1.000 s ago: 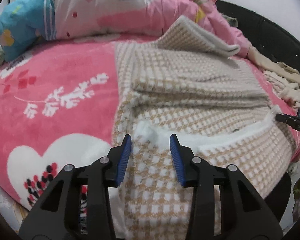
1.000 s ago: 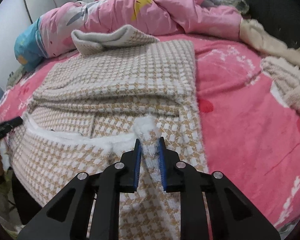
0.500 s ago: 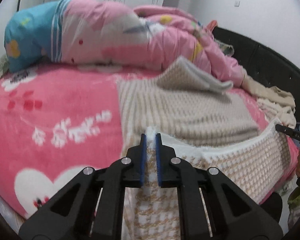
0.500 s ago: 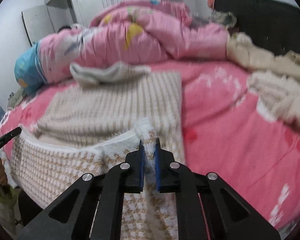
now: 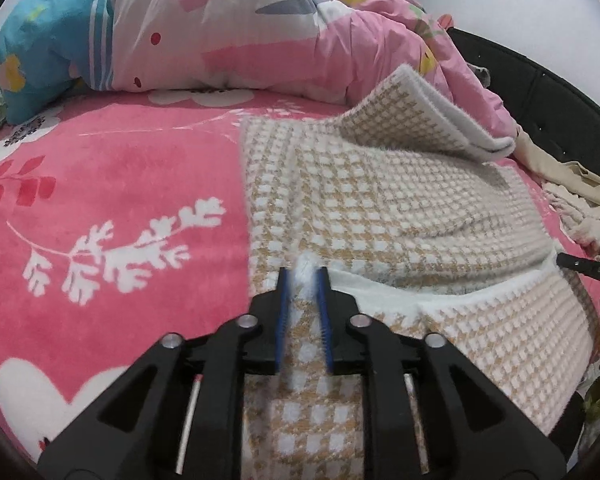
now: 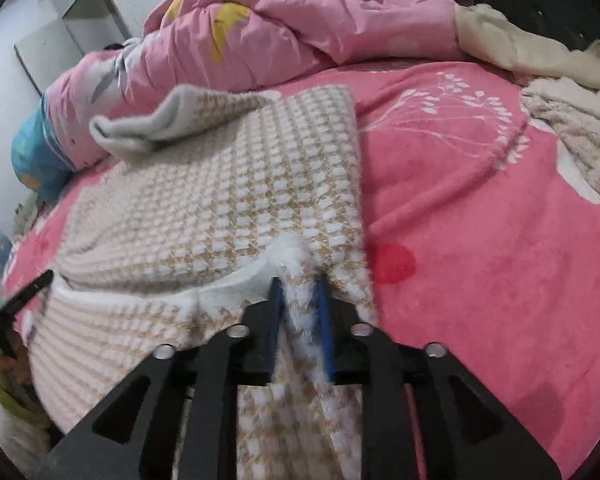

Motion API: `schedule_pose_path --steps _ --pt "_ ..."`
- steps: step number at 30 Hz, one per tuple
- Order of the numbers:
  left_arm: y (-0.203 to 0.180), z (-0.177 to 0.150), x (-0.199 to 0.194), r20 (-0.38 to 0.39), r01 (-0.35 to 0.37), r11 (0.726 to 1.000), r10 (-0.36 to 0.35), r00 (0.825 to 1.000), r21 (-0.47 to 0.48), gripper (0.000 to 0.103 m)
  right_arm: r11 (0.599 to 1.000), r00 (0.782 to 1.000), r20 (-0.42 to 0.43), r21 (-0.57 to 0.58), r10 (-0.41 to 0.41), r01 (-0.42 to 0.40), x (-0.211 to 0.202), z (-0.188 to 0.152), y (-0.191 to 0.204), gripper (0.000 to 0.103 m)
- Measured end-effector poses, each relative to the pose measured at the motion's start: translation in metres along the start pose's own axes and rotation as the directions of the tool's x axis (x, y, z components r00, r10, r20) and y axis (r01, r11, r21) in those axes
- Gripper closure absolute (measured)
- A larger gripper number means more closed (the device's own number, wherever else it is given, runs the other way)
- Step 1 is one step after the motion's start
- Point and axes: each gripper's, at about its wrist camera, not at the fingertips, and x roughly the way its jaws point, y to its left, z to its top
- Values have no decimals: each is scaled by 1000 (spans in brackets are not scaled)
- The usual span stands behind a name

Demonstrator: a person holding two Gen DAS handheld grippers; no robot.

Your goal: Fold large clothes

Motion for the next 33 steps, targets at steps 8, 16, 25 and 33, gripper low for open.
schedule_pose_path --steps 8,16,25,33 --pt "9 -3 -74 155 123 988 -107 982 -95 57 997 988 148 -79 32 -20 -91 -30 31 53" --pt "-81 -59 -59 -37 407 912 -406 913 43 56 944 988 22 -299 151 -138 -62 -82 115 53" --pt "-87 -63 -24 -56 250 967 -247 967 52 62 973 989 -87 -183 124 -138 -16 -74 100 51" --pt "-72 -45 25 -61 154 987 -152 987 40 58 992 996 -93 -128 6 -18 46 -50 78 50"
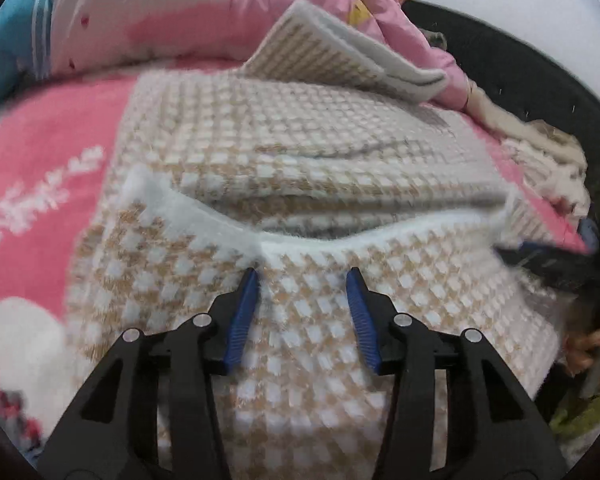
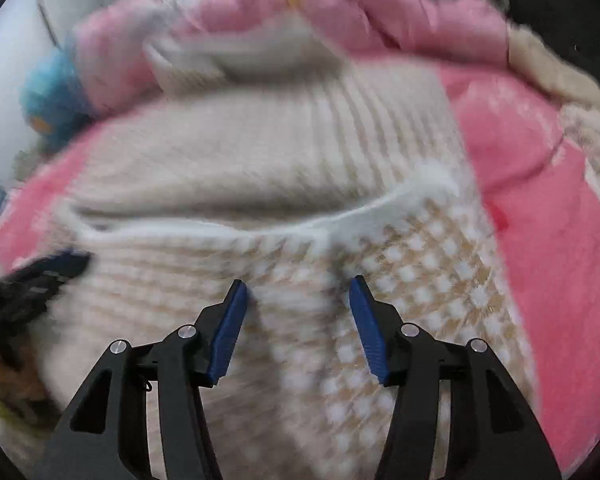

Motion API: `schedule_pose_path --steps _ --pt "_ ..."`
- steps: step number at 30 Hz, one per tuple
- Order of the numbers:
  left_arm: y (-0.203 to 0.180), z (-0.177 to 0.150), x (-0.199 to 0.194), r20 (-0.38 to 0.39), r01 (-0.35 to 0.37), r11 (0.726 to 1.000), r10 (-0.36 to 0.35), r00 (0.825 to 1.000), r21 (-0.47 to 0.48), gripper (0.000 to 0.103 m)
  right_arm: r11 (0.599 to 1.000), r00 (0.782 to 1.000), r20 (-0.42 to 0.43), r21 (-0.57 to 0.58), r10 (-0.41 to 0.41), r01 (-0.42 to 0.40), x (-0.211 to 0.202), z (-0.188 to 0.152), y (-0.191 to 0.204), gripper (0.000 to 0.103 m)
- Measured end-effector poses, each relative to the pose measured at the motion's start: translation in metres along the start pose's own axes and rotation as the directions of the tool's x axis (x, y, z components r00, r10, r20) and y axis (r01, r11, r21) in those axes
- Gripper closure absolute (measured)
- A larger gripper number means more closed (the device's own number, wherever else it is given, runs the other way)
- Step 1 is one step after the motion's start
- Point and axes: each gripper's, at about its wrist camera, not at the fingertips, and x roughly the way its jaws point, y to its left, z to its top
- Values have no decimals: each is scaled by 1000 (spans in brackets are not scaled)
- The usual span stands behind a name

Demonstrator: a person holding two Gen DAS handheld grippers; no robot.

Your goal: Fold large clothes

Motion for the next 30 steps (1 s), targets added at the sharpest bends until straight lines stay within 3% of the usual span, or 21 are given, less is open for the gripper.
schedule_pose_path --steps 4,9,10,12,15,17,19,22,24,26,27,29,30 --pt "1 -1 -24 8 -2 1000 2 1000 -7 59 1000 999 23 12 -25 25 -33 -4 4 51" --pt "11 -14 -72 70 -41 999 41 997 -4 56 999 996 88 39 -32 28 -94 -33 -8 51" --pt "16 -18 -76 69 -62 998 62 996 -7 53 998 995 77 41 -59 56 -95 -41 -11 51" --pt "37 -29 -66 12 -105 994 106 994 -40 58 990 991 -1 56 -130 130 -72 -51 -30 51" --pt "48 -31 -68 23 -76 995 78 997 -66 60 991 997 -8 107 -73 73 -61 -54 -44 51" --pt "42 -25 -78 28 -98 993 100 995 -70 62 989 995 14 109 -103 101 -80 -45 -32 51" --pt "29 -23 -96 66 -92 994 95 993 -57 61 994 997 46 91 -58 53 -96 -43 -19 51" --pt "0 -26 -113 102 -11 1000 11 995 -7 57 1000 995 94 8 24 -25 -114 -47 16 51" --pt "-30 -37 -112 75 47 997 -52 996 67 56 994 992 90 -58 92 -87 -114 -58 44 51" --pt "-53 -52 -97 25 26 990 -30 999 142 56 988 992 46 -111 115 -110 -91 -62 66 51" --pt "-61 -59 -81 -12 -21 984 24 1000 175 56 987 994 17 -121 105 -103 -78 -66 73 51" --pt "-65 -69 -55 -36 -72 978 80 996 196 54 988 1000 -27 -151 13 -17 -39 -73 81 50" --pt "-62 -71 -51 -26 -67 980 73 997 189 54 986 1000 -5 -169 -6 5 -34 -75 84 48"
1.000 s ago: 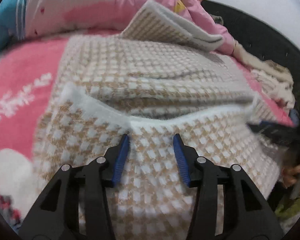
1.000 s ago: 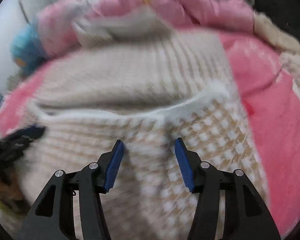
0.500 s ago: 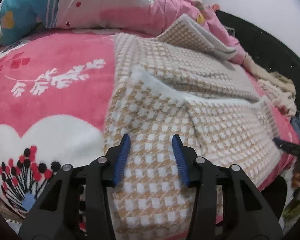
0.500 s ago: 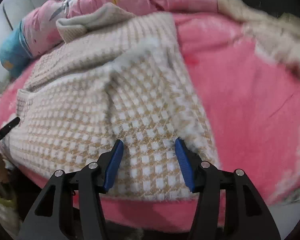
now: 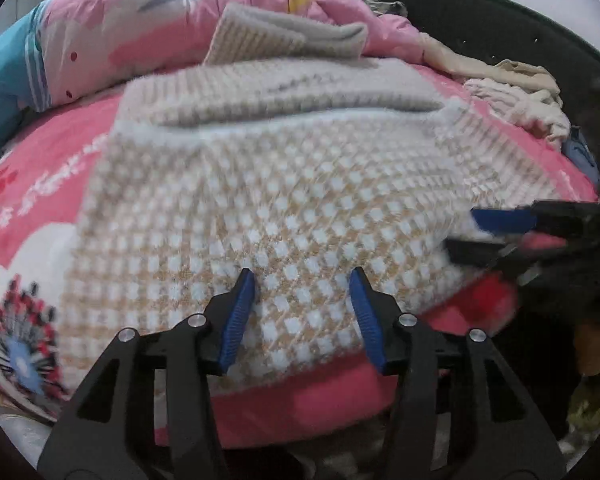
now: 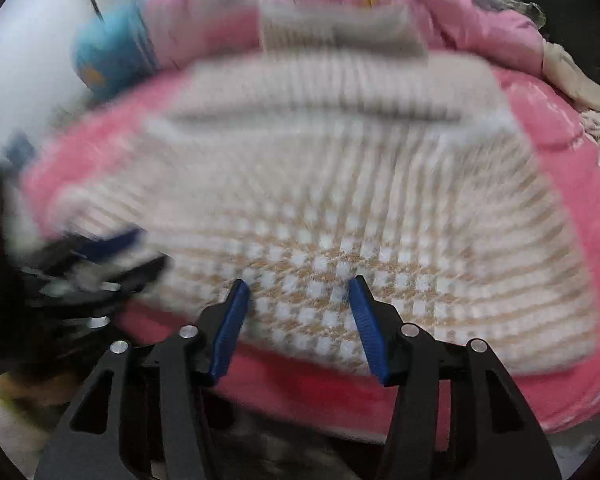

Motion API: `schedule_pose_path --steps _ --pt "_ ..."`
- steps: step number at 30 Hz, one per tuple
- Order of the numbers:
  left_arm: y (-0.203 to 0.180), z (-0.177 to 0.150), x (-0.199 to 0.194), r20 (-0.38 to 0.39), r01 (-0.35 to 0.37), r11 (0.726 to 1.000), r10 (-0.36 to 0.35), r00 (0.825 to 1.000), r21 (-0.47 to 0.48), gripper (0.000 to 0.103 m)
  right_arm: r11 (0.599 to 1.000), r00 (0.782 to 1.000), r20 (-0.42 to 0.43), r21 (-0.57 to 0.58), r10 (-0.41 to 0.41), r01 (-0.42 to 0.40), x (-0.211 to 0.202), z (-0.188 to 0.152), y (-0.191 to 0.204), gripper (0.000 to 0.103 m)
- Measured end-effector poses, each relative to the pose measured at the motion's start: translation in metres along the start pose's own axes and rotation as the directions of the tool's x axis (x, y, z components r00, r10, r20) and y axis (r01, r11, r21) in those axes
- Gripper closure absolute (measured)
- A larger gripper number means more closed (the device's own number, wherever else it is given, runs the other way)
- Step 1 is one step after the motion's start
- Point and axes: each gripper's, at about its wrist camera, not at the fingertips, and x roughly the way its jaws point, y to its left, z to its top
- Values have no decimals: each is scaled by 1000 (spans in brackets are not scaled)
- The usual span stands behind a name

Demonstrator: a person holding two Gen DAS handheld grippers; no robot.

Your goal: Fold large clothes

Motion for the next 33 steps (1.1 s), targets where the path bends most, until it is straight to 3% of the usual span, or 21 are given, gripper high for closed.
schedule_pose_path --steps 3,6,7,9,11,15,18,20,21,23,26,30,33 --pt "7 8 -15 9 37 998 -36 999 -50 54 999 1000 2 30 11 -11 -24 8 -1 48" --pt "7 11 -37 79 54 998 -51 996 -44 56 999 997 60 24 40 -42 -46 10 6 48" --pt "6 11 -36 79 57 998 -54 995 -39 54 999 996 69 13 48 -49 -45 10 11 48" --pt "4 5 -17 8 20 999 -20 1000 -38 53 999 999 30 -7 36 -36 -24 8 20 48" --pt "8 -2 -5 -1 22 999 -22 1000 -49 52 999 999 25 -28 24 -23 -6 1 22 46" --pt "16 2 -41 41 11 997 -7 999 -81 52 989 992 49 85 119 -123 -49 6 -9 46" --pt "37 -6 -61 65 -24 990 33 997 -136 49 993 994 105 110 37 -48 -72 -3 -32 46" --pt "53 -12 -46 -5 -64 981 64 998 -182 49 989 998 53 146 -37 29 -61 -12 -51 46" --pt "60 -17 -35 -37 -59 978 53 998 -198 47 981 998 -26 188 -52 56 -41 -19 -65 46" --pt "63 -20 -33 -19 -54 977 51 999 -208 47 976 999 -37 215 -37 44 -29 -25 -72 46" --pt "53 -12 -45 -18 -88 978 86 996 -187 48 978 998 -9 199 -66 67 -53 -23 -61 46" --pt "63 -14 -65 25 -92 969 101 995 -229 40 951 991 50 290 -122 103 -81 -30 -90 42" --pt "79 -19 -45 -31 -86 957 80 996 -276 39 918 996 -37 389 -76 84 -58 -47 -118 41"
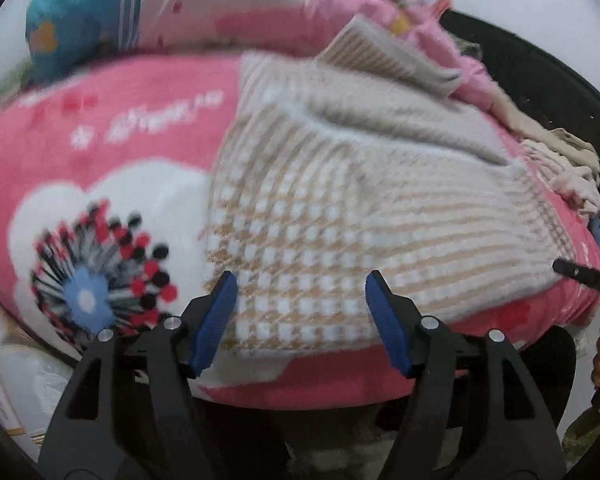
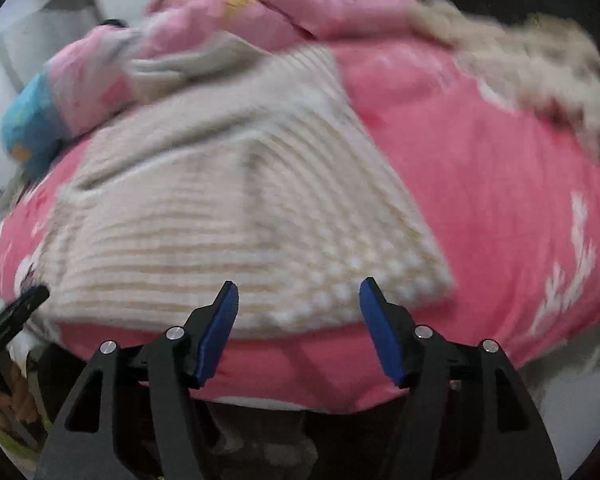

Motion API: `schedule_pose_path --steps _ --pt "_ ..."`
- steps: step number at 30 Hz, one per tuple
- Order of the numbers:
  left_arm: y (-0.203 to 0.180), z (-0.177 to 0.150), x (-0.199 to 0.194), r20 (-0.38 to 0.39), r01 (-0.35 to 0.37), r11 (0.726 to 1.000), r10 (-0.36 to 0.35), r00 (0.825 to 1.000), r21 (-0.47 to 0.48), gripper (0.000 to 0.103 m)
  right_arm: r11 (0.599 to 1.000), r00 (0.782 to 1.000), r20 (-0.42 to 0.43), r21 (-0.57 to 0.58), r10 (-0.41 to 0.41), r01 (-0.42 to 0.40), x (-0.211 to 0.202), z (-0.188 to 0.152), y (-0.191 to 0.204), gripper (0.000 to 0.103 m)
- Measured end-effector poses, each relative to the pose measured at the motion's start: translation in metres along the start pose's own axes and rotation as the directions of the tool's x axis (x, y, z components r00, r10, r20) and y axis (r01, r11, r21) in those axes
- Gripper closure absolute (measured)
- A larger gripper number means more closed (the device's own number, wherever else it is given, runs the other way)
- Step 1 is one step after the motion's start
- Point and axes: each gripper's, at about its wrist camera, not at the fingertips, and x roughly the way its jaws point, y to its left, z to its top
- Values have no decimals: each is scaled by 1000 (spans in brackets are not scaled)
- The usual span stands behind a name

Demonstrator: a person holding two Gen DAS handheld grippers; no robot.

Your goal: Fold large clothes

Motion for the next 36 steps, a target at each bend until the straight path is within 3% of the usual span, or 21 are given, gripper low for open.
schedule_pose_path --steps 5,9,14,19,23,33,36 --pt "-7 5 -10 14 2 1000 -2 1000 3 37 1000 998 56 -15 20 -19 -27 7 10 40" --pt "-12 14 -32 69 0 1000 0 998 4 36 998 993 107 -45 53 -48 -48 17 22 29" --pt "-34 36 -41 109 -4 997 -4 994 80 27 986 985 133 -135 112 -94 -50 30 58 19" --pt "-61 54 -20 77 0 991 -10 997 134 20 980 986 134 -187 100 -74 -34 45 93 17" --pt "-77 64 8 32 -36 987 32 999 157 19 971 986 133 -228 100 -68 -24 46 112 16" --pt "-83 87 44 -1 -60 987 61 998 150 16 980 993 108 -196 41 -19 8 70 116 15" --pt "-79 89 67 -75 -61 990 71 995 130 16 979 998 54 -201 -13 24 32 74 116 13"
